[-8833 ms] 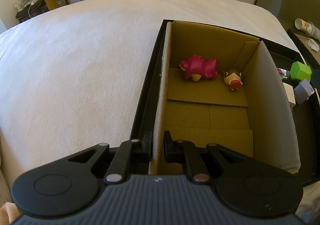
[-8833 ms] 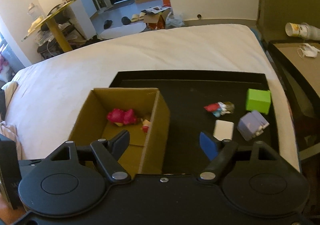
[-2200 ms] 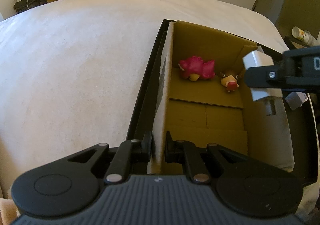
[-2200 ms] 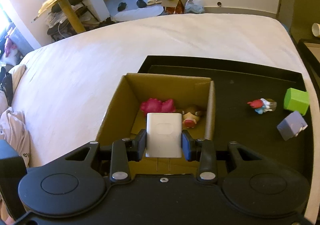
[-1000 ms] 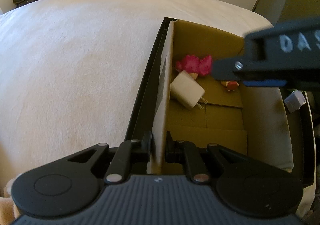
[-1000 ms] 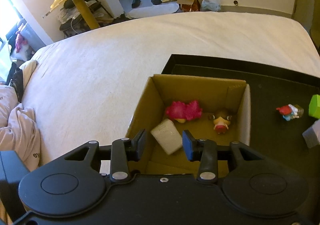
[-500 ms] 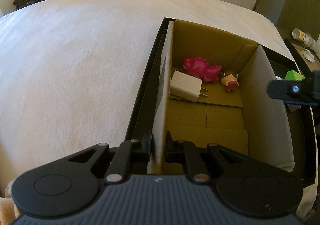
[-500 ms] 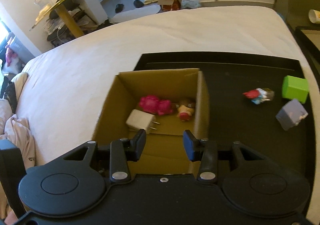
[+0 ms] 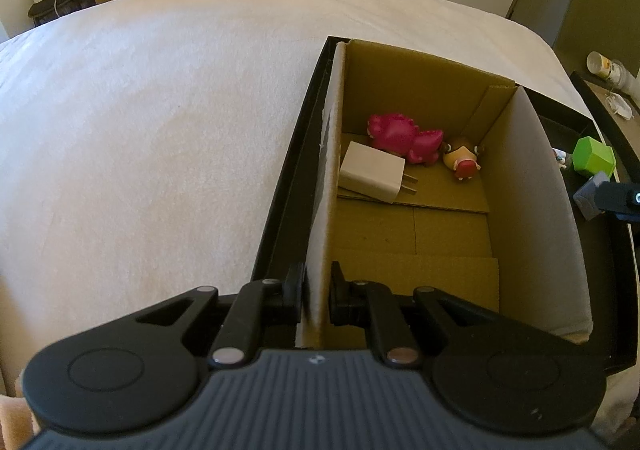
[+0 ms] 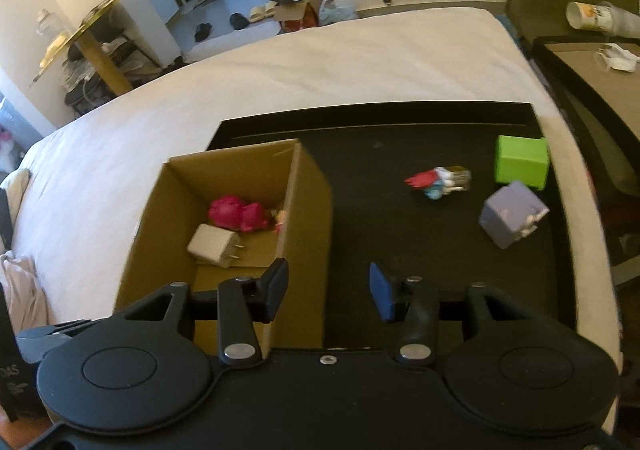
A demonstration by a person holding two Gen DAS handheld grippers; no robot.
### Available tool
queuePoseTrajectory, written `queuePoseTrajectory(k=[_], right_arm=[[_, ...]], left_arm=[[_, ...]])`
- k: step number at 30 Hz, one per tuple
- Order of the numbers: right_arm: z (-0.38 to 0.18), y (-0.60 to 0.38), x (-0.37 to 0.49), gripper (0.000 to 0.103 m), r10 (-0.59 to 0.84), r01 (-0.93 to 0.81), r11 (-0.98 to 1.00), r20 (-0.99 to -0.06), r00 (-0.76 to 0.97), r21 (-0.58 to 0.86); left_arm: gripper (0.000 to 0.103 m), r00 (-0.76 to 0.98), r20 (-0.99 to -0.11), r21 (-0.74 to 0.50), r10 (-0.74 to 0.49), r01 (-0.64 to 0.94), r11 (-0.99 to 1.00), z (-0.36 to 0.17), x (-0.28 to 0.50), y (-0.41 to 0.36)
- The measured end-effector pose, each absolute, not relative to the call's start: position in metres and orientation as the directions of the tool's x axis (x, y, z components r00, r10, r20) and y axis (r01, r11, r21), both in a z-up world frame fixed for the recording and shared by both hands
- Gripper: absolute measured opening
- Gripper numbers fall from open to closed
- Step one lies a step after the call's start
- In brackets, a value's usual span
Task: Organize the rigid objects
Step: 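Move the right gripper down over the lavender cube toy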
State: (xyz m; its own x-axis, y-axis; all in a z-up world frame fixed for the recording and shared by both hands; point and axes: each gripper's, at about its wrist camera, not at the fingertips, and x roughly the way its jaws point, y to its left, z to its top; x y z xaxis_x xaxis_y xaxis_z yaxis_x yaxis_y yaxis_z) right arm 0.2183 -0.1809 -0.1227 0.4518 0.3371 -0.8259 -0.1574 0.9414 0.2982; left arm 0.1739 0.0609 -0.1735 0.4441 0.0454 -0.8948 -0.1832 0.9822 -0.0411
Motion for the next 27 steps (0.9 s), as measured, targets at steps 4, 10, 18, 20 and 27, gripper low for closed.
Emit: queuePoseTrajectory(k=[4, 10, 18, 20, 27], right_arm=[[-0.126, -0.197, 0.218, 0.046, 0.315, -0.139, 0.949, -0.827, 0.465, 0.284], [-0.131, -0.223, 0.219, 0.046, 0.295, -0.096, 0.954, -0.827, 0.479, 0.284], [-0.141, -0.254, 0.224, 0.046, 0.262, -0.042, 0.959, -0.823, 0.504, 0.28], [-0.145, -0.26, 0.225, 0.046, 0.254, -0.033, 0.96, -0.822, 0.51, 0.277], [-0.158, -0.276, 0.231, 0.046, 0.243, -0.009, 0.96, -0.818, 0.521, 0.279]], left_arm=[[0.011, 0.446, -0.893, -0.035, 0.051, -0.183, 0.983, -0.173, 0.173, 0.06], [0.011, 0.445, -0.893, -0.018, 0.065, -0.18, 0.983, -0.173, 0.173, 0.057], [0.011, 0.452, -0.886, 0.021, 0.101, -0.178, 0.984, -0.171, 0.173, 0.052], [0.011, 0.451, -0.886, 0.031, 0.109, -0.177, 0.984, -0.171, 0.174, 0.051], [0.012, 0.444, -0.886, 0.063, 0.135, -0.174, 0.983, -0.172, 0.176, 0.046]])
